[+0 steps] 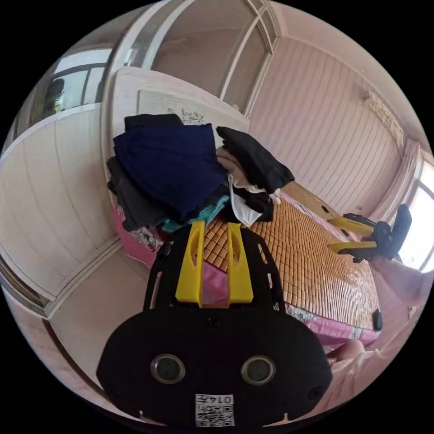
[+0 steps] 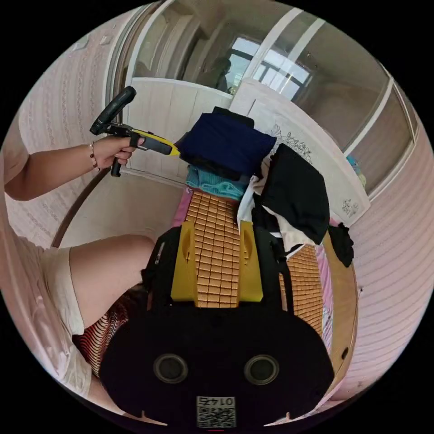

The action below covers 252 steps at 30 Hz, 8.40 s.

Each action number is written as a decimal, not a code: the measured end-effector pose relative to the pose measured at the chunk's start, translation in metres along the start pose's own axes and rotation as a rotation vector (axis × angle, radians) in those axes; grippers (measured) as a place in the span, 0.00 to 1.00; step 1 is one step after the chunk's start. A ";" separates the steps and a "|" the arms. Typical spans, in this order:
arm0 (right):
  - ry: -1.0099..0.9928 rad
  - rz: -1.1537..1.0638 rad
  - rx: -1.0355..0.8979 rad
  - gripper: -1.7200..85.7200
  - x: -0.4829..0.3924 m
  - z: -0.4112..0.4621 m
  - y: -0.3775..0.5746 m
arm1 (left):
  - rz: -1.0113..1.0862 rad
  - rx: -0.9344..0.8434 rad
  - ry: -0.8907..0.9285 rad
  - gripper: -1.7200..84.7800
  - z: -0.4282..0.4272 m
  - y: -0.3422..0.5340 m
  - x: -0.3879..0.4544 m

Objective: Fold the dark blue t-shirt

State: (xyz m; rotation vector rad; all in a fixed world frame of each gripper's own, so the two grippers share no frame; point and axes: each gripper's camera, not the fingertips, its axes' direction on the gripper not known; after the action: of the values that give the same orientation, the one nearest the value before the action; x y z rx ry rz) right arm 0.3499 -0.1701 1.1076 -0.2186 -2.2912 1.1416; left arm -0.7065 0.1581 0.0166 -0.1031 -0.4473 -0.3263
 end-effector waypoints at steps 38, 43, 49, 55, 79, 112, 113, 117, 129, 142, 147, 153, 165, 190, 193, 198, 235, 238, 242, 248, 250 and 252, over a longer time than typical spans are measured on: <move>-0.493 0.374 0.189 0.02 0.105 -0.048 -0.047 | -0.034 0.042 0.281 0.01 -0.045 0.101 -0.072; -0.549 0.445 0.049 0.02 0.065 -0.042 0.048 | 0.043 -0.265 0.327 0.03 -0.032 0.137 -0.055; -0.451 0.592 -0.257 0.03 0.026 -0.023 0.178 | -0.030 -0.456 0.299 0.05 -0.027 0.160 -0.064; -0.531 0.727 -0.240 0.04 -0.003 -0.020 0.233 | 0.003 -0.547 0.260 0.11 -0.007 0.140 -0.051; -0.370 0.684 -0.403 0.06 -0.090 -0.022 0.312 | -0.059 -0.714 0.323 0.09 0.018 0.121 -0.076; 0.628 0.959 0.778 0.02 -0.219 -0.657 0.642 | 0.497 0.333 0.993 0.01 -0.289 -0.025 0.121; 0.677 0.909 0.792 0.02 -0.230 -0.677 0.636 | 0.519 0.407 1.041 0.01 -0.304 -0.029 0.124; 0.793 0.754 0.801 0.02 -0.260 -0.721 0.618 | 0.591 0.551 1.029 0.01 -0.345 -0.042 0.140; 0.592 1.212 0.327 0.02 -0.100 -0.628 0.730 | 0.542 0.093 0.882 0.01 -0.218 -0.100 0.264; 0.616 1.159 0.700 0.02 0.034 -0.635 0.727 | 0.505 0.146 0.851 0.01 -0.175 -0.201 0.382; 0.555 1.254 0.439 0.02 0.005 -0.547 0.779 | 0.605 -0.097 0.703 0.01 -0.101 -0.163 0.390; 0.210 1.560 -0.081 0.03 -0.032 -0.368 0.874 | 0.641 -0.574 0.581 0.01 0.034 -0.070 0.384; -0.054 1.636 -0.401 0.02 -0.070 -0.265 0.898 | 0.628 -0.880 0.466 0.01 0.095 -0.028 0.374; -0.117 1.518 -0.591 0.02 0.017 -0.214 0.815 | 0.802 -1.032 0.388 0.07 0.108 -0.085 0.414; 0.008 1.438 -0.597 0.03 0.037 -0.214 0.797 | 0.776 -1.025 0.383 0.08 0.110 -0.102 0.411; 0.065 1.247 -0.448 0.07 0.111 -0.175 0.749 | 0.684 -0.951 0.415 0.08 0.123 -0.123 0.410; -0.191 0.857 -0.197 0.03 0.500 0.165 0.448 | 0.276 -0.680 0.306 0.01 0.306 -0.307 0.514; -0.159 0.864 -0.282 0.04 0.493 0.187 0.437 | 0.233 -0.706 0.295 0.01 0.307 -0.295 0.510; -0.116 0.954 -0.130 0.05 0.501 0.156 0.440 | 0.250 -0.717 0.299 0.01 0.308 -0.287 0.517; -0.223 0.984 -0.179 0.02 0.494 0.158 0.444 | 0.247 -0.708 0.304 0.01 0.310 -0.286 0.526; -0.205 0.909 -0.254 0.02 0.480 0.174 0.430 | 0.234 -0.700 0.305 0.01 0.310 -0.285 0.528; -0.168 0.861 -0.307 0.02 0.470 0.187 0.416 | 0.216 -0.689 0.306 0.01 0.309 -0.285 0.529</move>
State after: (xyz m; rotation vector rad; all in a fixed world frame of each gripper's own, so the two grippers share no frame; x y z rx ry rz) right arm -0.1848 0.1404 0.8899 -1.3733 -2.5757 1.1935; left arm -0.4775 -0.2103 0.5344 -0.7579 -0.0029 -0.2660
